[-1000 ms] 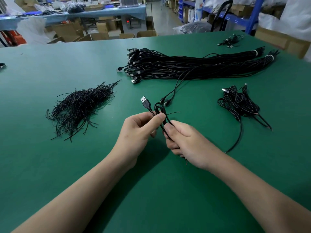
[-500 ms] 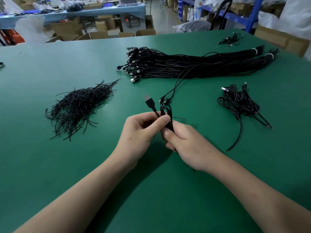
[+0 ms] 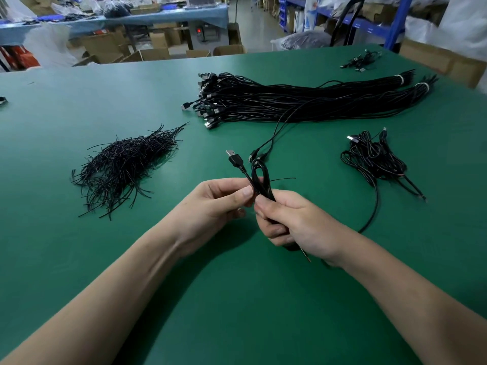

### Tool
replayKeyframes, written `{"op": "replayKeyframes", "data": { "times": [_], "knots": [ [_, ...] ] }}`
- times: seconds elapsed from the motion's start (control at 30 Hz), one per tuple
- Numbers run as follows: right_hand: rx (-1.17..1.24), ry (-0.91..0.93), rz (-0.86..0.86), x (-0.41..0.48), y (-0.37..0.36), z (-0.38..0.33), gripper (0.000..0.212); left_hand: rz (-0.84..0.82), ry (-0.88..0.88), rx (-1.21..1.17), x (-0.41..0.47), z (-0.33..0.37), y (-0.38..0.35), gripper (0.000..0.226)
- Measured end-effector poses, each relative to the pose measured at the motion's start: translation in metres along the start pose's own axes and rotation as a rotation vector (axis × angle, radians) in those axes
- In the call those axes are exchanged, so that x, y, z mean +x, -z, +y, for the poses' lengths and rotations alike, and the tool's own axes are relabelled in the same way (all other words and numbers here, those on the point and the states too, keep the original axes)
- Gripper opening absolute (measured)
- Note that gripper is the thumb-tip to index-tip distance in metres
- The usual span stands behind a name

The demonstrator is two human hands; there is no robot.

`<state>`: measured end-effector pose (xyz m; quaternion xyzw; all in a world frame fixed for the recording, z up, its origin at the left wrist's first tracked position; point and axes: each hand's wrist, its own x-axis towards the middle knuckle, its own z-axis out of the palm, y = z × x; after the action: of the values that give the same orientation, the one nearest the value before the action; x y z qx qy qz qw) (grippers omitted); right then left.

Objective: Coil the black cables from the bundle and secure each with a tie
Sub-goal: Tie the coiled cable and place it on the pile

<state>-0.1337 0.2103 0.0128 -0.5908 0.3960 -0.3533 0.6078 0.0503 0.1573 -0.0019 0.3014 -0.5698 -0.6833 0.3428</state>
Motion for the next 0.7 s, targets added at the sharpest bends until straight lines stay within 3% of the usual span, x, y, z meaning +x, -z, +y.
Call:
{"op": "replayKeyframes", "data": {
  "times": [0.13, 0.33, 0.7],
  "knots": [
    [0.089, 0.023, -0.105, -0.003, 0.000, -0.001, 0.031, -0.022, -0.051, -0.050, 0.001, -0.004, -0.001, 0.044],
    [0.101, 0.038, -0.230, -0.004, 0.001, 0.000, 0.029, -0.044, -0.066, 0.007, -0.003, 0.000, -0.007, 0.051],
    [0.112, 0.065, -0.172, -0.004, 0.005, -0.002, 0.031, 0.055, -0.153, 0.038, -0.001, 0.001, -0.013, 0.053]
  ]
}}
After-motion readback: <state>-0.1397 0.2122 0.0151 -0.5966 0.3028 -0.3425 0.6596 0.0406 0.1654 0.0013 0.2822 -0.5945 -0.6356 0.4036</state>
